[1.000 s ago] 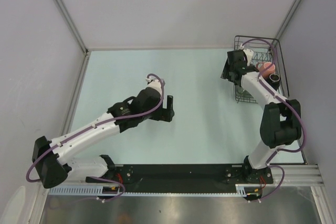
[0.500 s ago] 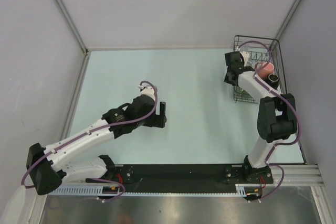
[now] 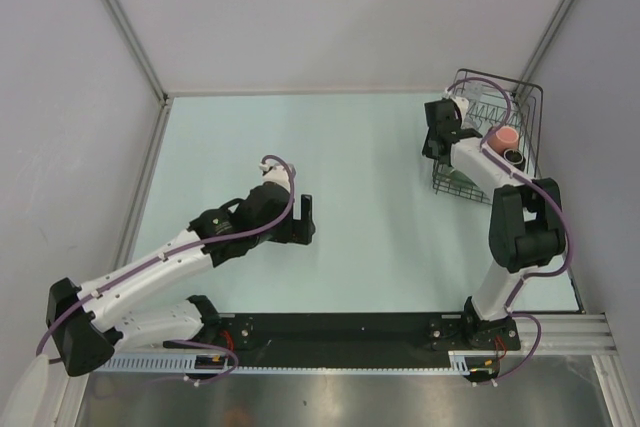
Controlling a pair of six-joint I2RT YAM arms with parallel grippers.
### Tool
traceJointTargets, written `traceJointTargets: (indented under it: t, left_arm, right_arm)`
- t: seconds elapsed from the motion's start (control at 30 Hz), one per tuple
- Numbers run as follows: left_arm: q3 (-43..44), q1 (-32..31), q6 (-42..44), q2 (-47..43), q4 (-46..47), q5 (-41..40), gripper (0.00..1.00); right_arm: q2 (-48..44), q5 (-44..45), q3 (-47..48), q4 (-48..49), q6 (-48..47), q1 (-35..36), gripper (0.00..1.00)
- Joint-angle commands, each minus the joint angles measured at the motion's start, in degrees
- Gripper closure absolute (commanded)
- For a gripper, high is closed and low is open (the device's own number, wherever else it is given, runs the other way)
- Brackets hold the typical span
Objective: Unload the cups from the dish rack
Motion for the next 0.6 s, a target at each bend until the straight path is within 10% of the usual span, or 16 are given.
traceJointTargets:
  t: [0.0,0.57]
  left_arm:
    - [-0.3,0.3,-1.0,-1.4,-0.5,-1.2,0.06]
    - [0.4,0.3,-2.1,-2.8,-2.0,-4.3,0.07]
  right_arm:
    - [-1.8,0.9,-3.0,-0.9,3.3,0.5,1.00]
    - [-6.8,0.8,-7.3,-4.2,7.1,10.7,1.00]
